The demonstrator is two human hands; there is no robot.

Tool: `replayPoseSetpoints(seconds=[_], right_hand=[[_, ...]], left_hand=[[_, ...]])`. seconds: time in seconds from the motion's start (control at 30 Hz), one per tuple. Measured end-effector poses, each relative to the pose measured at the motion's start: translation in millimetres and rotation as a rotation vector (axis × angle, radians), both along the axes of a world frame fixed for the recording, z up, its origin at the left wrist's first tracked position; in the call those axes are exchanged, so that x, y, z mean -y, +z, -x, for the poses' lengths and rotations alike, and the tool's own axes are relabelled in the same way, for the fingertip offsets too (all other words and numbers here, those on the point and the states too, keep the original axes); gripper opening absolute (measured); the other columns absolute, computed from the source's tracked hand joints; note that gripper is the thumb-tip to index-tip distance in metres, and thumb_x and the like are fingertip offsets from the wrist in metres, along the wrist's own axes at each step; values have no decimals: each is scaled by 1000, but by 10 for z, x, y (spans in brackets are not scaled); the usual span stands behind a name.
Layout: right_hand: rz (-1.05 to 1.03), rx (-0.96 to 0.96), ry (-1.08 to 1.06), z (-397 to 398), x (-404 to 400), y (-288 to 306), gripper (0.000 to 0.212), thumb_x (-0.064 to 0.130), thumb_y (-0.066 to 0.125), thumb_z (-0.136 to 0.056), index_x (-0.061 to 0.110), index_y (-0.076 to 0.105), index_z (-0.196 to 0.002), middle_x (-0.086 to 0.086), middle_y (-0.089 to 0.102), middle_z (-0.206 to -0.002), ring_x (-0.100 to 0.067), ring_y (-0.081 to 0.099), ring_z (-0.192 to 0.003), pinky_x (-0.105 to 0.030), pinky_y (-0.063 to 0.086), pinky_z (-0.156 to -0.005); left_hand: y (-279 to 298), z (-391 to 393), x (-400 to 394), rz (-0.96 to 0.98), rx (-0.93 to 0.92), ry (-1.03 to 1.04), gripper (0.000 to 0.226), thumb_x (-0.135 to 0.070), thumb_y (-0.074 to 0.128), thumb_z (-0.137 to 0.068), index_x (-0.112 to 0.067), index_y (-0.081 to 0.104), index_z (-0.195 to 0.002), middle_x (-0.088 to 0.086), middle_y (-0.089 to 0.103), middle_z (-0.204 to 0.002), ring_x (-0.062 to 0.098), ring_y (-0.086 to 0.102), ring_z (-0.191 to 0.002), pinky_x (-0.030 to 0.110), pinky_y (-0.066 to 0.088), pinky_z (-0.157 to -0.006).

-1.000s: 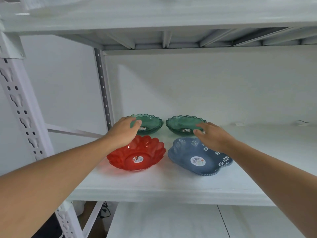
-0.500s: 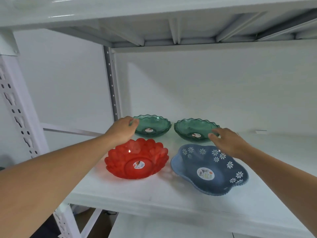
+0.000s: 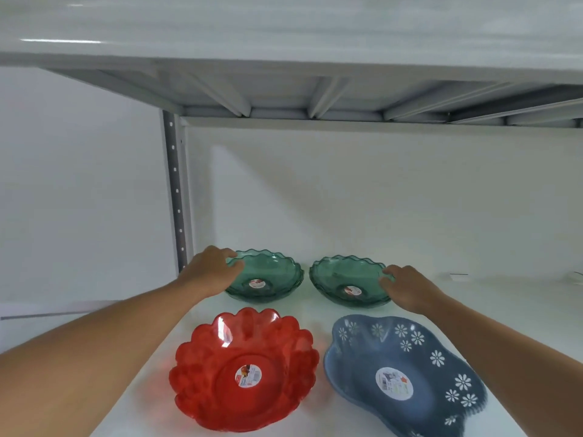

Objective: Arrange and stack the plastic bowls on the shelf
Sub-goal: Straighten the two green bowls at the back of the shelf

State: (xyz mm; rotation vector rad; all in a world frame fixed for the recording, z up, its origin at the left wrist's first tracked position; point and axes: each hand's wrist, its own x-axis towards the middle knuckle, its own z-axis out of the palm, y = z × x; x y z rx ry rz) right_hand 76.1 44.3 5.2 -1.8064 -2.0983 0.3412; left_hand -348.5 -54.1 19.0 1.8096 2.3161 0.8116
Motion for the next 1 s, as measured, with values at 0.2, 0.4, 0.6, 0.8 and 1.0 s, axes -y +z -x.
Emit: replayPoseSetpoints(seconds=[0.2, 0.4, 0.6, 0.8, 1.0], right_hand=[[46, 6, -35, 15, -187, -45, 64, 49, 44, -103, 20, 40, -160, -18, 44, -156, -37, 55, -131, -45, 47, -107], [74, -30, -150, -1, -402, -114, 63, 42, 47, -100, 9, 40, -153, -22, 54, -143, -40, 57, -123, -42, 49, -94], [173, -218, -274, 108, -433, -186, 16, 15, 51, -91, 3, 53, -81, -14, 56, -66, -24, 51, -56, -26, 39, -55], [291, -518, -302, 180, -501, -257, 39, -5, 38, -100, -13, 50, -136, -26, 63, -87, -26, 58, -53, -28, 44, -44], [199, -608, -313, 78, -491, -217, 35, -5, 32, -101, -14, 53, -128, -37, 70, -102, -29, 60, -60, -35, 49, -51]], left_hand=[[-52, 14, -190, 19, -29, -38, 59, -59, 45, -104, -32, 58, -155, 7, 44, -163, 33, 48, -145, 50, 43, -118], [-137, 29, -351, 89, 9, 94, 82, -58, 46, -104, -30, 13, -174, 15, 24, -174, 41, 42, -150, 52, 43, -117], [-150, -145, -428, 144, 381, 290, 79, -16, 55, -103, -11, 12, -169, 24, 54, -143, 41, 68, -114, 50, 64, -87], [-211, -193, -504, 147, 679, 290, 58, 3, 66, -102, 3, 43, -154, 29, 60, -141, 46, 71, -110, 36, 58, -39], [-134, -268, -567, 139, 753, 235, 28, -1, 53, -108, 8, 63, -133, 32, 69, -126, 45, 75, -90, 40, 62, -45]])
